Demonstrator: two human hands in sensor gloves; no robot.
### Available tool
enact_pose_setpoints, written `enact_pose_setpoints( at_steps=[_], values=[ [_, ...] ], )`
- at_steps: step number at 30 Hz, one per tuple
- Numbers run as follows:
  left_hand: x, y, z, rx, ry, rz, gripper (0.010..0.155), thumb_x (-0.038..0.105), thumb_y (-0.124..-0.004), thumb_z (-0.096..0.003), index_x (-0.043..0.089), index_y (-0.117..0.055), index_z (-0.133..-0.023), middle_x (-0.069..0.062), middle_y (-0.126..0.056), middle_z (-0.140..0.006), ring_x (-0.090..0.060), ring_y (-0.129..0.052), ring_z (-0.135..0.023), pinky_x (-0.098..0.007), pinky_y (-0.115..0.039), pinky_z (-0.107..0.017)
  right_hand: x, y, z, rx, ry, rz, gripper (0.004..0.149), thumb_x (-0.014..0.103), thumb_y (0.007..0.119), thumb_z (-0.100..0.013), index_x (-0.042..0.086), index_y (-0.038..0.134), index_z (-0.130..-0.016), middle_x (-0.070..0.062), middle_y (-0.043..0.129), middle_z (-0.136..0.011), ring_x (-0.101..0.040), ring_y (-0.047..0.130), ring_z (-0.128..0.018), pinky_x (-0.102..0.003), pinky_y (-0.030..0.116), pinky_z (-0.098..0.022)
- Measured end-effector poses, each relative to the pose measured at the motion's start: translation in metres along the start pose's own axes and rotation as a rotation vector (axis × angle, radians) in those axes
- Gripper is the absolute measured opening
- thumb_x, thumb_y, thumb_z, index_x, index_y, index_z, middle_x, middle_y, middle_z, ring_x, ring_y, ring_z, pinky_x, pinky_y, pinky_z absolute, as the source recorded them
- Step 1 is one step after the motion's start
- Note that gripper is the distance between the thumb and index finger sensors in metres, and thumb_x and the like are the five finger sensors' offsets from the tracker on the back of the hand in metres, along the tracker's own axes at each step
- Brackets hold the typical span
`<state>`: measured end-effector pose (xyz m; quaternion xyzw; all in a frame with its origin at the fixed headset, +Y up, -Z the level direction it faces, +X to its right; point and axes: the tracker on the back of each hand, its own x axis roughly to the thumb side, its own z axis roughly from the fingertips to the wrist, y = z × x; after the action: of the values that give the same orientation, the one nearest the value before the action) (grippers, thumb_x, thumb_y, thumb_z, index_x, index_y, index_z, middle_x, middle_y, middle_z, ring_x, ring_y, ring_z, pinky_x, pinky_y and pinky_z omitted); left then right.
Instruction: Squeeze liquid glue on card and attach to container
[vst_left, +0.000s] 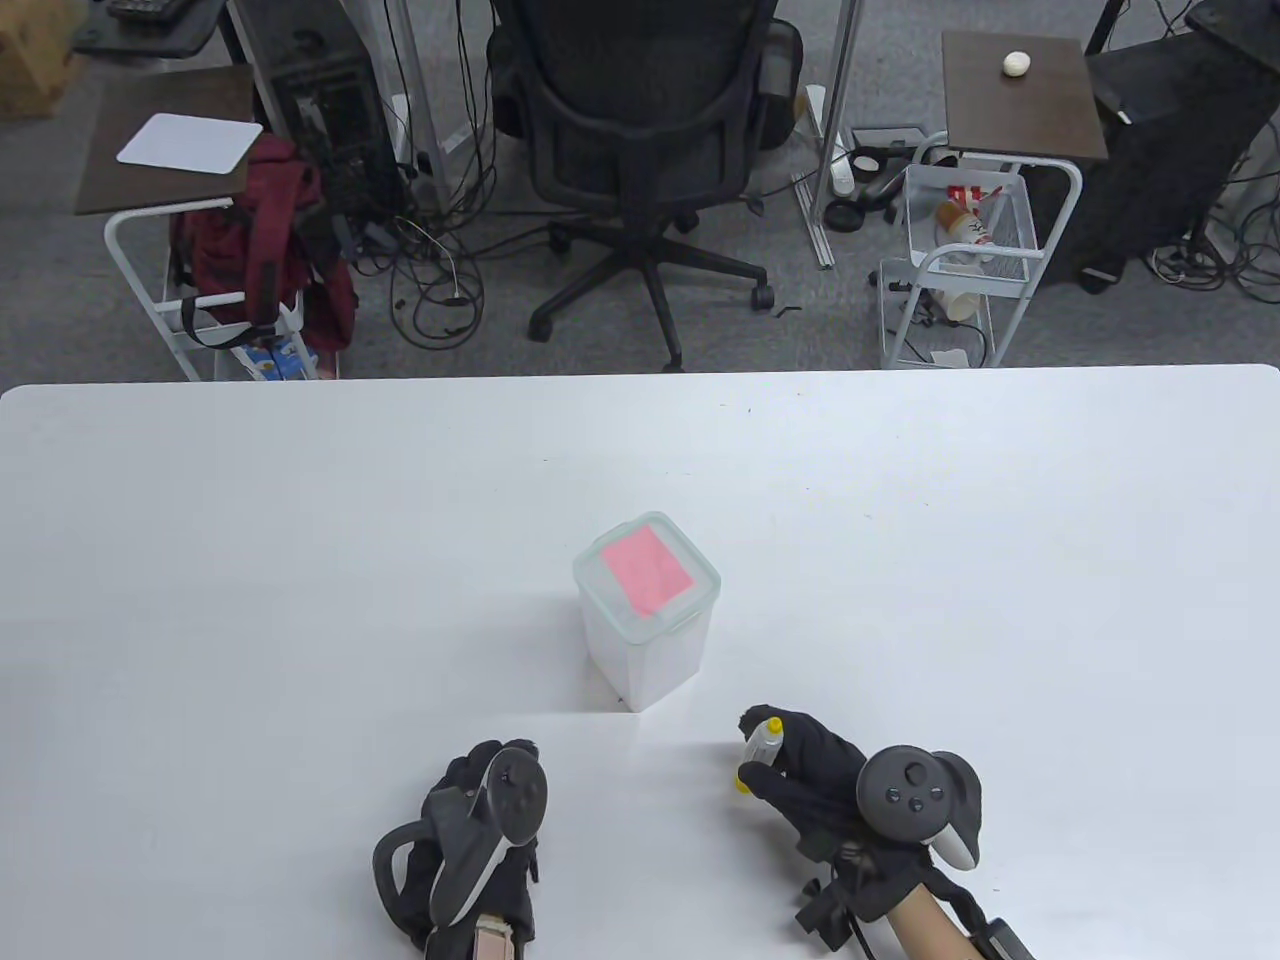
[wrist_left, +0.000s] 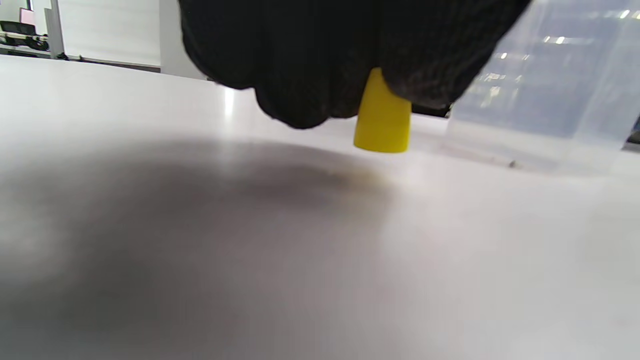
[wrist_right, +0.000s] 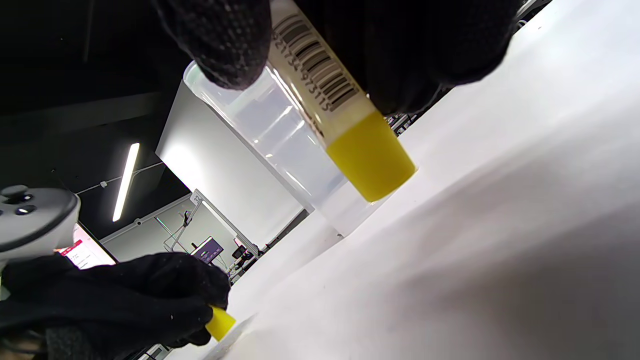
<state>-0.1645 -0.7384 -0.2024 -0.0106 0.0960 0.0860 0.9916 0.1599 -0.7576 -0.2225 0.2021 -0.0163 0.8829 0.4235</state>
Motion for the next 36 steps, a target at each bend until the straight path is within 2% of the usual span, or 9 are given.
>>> enact_pose_setpoints(
  at_steps=[4,7,10,16,19,26,36],
  values=[
    [0.003,0.018,0.011,0.091,-0.103,0.294,0.045,0.048,-0.086,-0.0392,0.04,-0.08,-0.083,0.012,-0.093,-0.083,-0.012,-0.1,-0.072,-0.036,-0.082,-0.063,0.004,0.001,0.002,0.016,-0.026,0.005,0.055,0.038,0.073,-0.057,0.01,0.06,-0.102,-0.019,0.072,-0.096,-0.039,0.085,-0.073,-0.047,0.076,-0.055],
    [0.002,0.026,0.016,0.112,-0.166,0.509,0.045,0.049,-0.085,-0.0395,0.039,-0.08,-0.083,0.011,-0.094,-0.082,-0.012,-0.101,-0.07,-0.035,-0.083,-0.061,0.009,0.004,0.002,0.046,-0.057,0.054,0.054,0.038,0.073,-0.056,0.01,0.061,-0.101,-0.019,0.073,-0.096,-0.04,0.085,-0.073,-0.048,0.077,-0.055],
    [0.002,0.03,0.02,0.097,-0.24,0.696,0.045,0.049,-0.085,-0.0402,0.039,-0.08,-0.084,0.011,-0.094,-0.081,-0.012,-0.101,-0.07,-0.036,-0.083,-0.06,0.019,0.01,0.003,0.107,-0.115,0.127,0.054,0.039,0.073,-0.056,0.01,0.063,-0.1,-0.02,0.074,-0.096,-0.041,0.086,-0.074,-0.048,0.078,-0.054],
    [0.014,0.029,0.024,0.0,-0.392,0.883,0.045,0.049,-0.085,-0.0407,0.038,-0.08,-0.084,0.01,-0.094,-0.081,-0.012,-0.101,-0.069,-0.036,-0.084,-0.059,0.042,0.026,0.004,0.229,-0.184,0.257,0.053,0.041,0.073,-0.056,0.01,0.065,-0.099,-0.019,0.079,-0.092,-0.039,0.089,-0.07,-0.046,0.08,-0.051],
    [0.023,0.027,0.027,-0.037,-0.444,0.875,0.045,0.049,-0.085,-0.0407,0.038,-0.08,-0.084,0.01,-0.094,-0.081,-0.012,-0.101,-0.069,-0.036,-0.084,-0.059,0.048,0.031,0.004,0.249,-0.203,0.303,0.054,0.042,0.073,-0.056,0.01,0.066,-0.098,-0.018,0.08,-0.09,-0.038,0.09,-0.068,-0.045,0.081,-0.05],
    [0.034,0.023,0.029,-0.071,-0.477,0.807,0.044,0.049,-0.084,-0.041,0.038,-0.08,-0.084,0.011,-0.094,-0.081,-0.012,-0.101,-0.069,-0.035,-0.084,-0.059,0.052,0.034,0.005,0.288,-0.207,0.328,0.054,0.043,0.074,-0.056,0.01,0.067,-0.097,-0.017,0.082,-0.088,-0.036,0.091,-0.065,-0.045,0.081,-0.049],
    [0.044,0.019,0.032,-0.067,-0.494,0.649,0.044,0.048,-0.083,-0.0419,0.038,-0.08,-0.084,0.01,-0.093,-0.083,-0.013,-0.1,-0.071,-0.036,-0.083,-0.06,0.056,0.036,0.006,0.316,-0.224,0.401,0.054,0.045,0.073,-0.055,0.009,0.071,-0.096,-0.015,0.084,-0.084,-0.035,0.092,-0.062,-0.044,0.081,-0.047]
  ],
)
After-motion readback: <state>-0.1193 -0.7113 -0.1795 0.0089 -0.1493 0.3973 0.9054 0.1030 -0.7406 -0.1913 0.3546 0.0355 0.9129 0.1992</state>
